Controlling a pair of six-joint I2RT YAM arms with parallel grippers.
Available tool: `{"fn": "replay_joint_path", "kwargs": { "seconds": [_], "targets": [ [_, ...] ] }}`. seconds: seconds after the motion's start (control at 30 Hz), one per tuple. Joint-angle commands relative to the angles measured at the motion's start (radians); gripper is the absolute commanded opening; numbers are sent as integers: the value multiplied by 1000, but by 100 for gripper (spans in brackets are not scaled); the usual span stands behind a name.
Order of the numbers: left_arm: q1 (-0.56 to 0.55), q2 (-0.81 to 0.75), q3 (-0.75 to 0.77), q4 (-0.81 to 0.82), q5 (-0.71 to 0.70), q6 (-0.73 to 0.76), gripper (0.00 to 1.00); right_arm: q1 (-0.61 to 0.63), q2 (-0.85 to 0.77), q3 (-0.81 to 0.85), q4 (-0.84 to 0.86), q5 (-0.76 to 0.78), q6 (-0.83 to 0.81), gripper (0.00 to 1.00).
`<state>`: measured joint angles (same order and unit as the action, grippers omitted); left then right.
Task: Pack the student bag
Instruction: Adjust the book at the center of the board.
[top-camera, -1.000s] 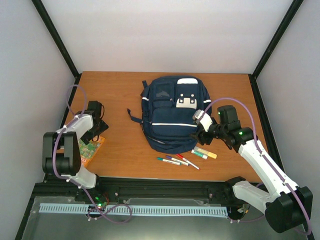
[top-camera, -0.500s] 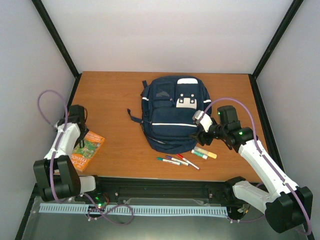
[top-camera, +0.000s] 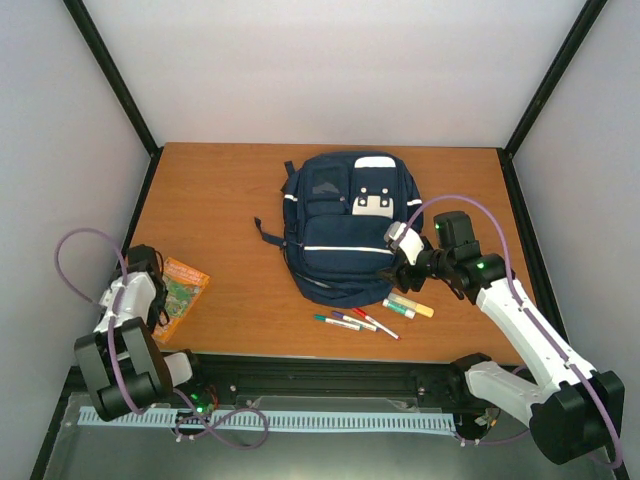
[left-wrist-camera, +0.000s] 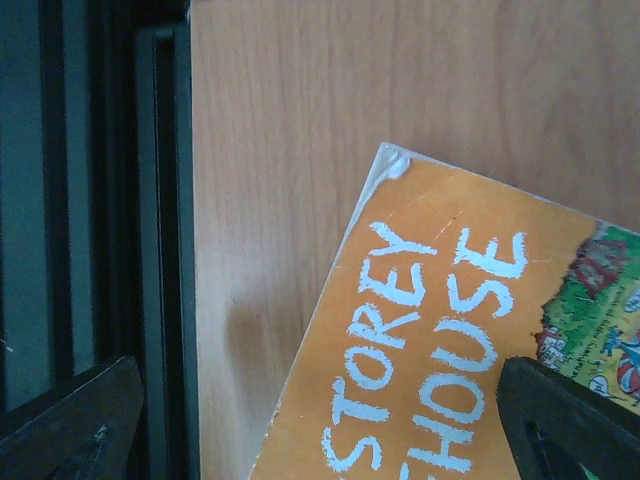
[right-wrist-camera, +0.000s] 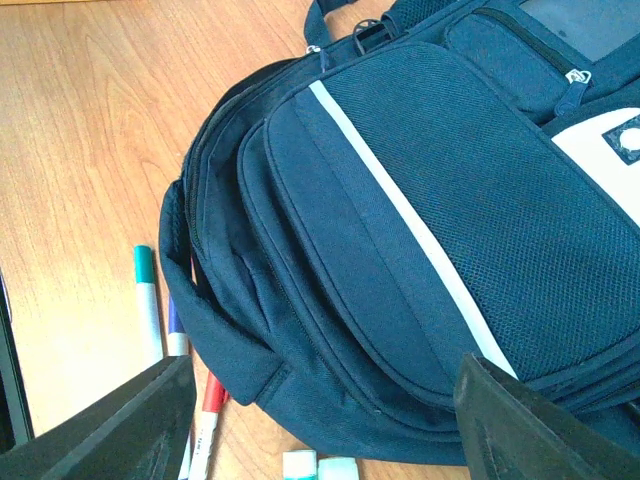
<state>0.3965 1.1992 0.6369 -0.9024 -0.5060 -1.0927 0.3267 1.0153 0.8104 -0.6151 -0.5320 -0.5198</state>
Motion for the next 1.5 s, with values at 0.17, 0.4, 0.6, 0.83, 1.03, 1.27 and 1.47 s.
{"fn": "replay_joint_path", "kwargs": {
  "seconds": [0.17,0.4,0.6,0.83,1.03,1.27,1.47],
  "targets": [
    [24,61,-18,167,112,10,100,-6,22,16,-20,-24,-17,73],
    [20,164,26,249,189,3,100,-6,54,24,-28,-32,-19,74],
    [-6,278,94,295,254,79,100,-6,62,25,-30,-32,-18,75],
    [-148,315,161,361,283,194,100,-6,71,26,-32,-36,-18,75],
    [-276,432,310,339,290,302,100,-6,101,31,-44,-52,-20,77],
    [-352,479,462,257,227,391,100,-3,126,63,-38,-110,6,74],
    [-352,228,483,188,142,458,100,91,308,242,-46,-60,58,69]
  ]
}}
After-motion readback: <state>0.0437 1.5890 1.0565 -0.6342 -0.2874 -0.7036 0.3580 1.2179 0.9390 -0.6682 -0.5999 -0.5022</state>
